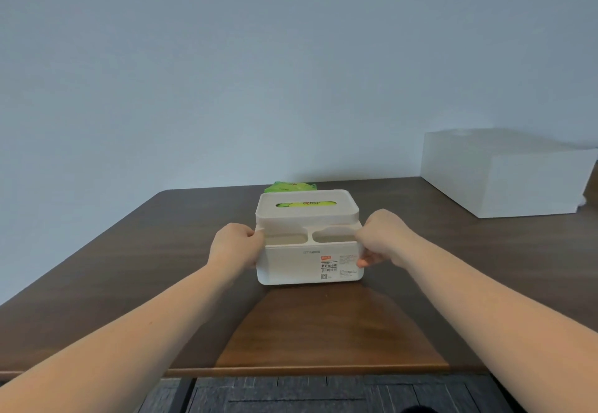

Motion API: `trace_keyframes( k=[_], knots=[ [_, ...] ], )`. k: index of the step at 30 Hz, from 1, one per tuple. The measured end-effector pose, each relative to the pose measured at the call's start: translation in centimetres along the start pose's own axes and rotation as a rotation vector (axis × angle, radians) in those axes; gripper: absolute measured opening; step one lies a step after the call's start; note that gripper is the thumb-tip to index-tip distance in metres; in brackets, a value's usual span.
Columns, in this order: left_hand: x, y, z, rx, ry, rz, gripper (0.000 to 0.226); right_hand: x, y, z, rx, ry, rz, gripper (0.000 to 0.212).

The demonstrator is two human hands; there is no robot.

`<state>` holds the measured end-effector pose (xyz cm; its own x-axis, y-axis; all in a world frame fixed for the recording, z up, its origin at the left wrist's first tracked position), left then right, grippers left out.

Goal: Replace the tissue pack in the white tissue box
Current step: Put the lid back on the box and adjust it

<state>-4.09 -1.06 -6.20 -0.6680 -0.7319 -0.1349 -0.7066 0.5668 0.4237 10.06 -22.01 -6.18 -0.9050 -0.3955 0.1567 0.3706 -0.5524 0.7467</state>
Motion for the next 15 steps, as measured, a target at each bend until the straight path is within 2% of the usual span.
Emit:
trace_keyframes(
  k=[4,8,12,15],
  knots=[
    [-0.5,-1.7,-1.4,-0.007,-0.030,-0.017,0.041,-1.4,1.2,-1.3,0.009,-0.015,-0.026,0.022],
    [-1.4,-5.1,-2.7,0.024,-0.037,0.014,0.035,-2.7,3.7,-3.0,0.035,-0.042,-0.097,0.012],
    [-3.0,-10.1,-4.1,0.066,-0.070,0.068,0.030,-4.3,7.2,-4.9,0.198,-0.089,-0.191,0.027],
    [-4.8,-14.3,-6.1,0.063,-0.138,0.105,0.035,-6.9,9.7,-6.9,0.160,-0.130,-0.266,0.024]
  ],
)
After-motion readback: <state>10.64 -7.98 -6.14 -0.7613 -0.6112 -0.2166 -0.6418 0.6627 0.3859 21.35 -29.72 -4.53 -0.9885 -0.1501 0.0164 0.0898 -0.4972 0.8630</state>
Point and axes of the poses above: each hand's wrist, its own x-axis away from the middle knuckle, its own y-axis out of the back of the hand, z = x × y, the point moved 5 cm from there along -x, towards the middle knuckle, and after that the axes turned 14 degrees about x, right-handed, at the moved point
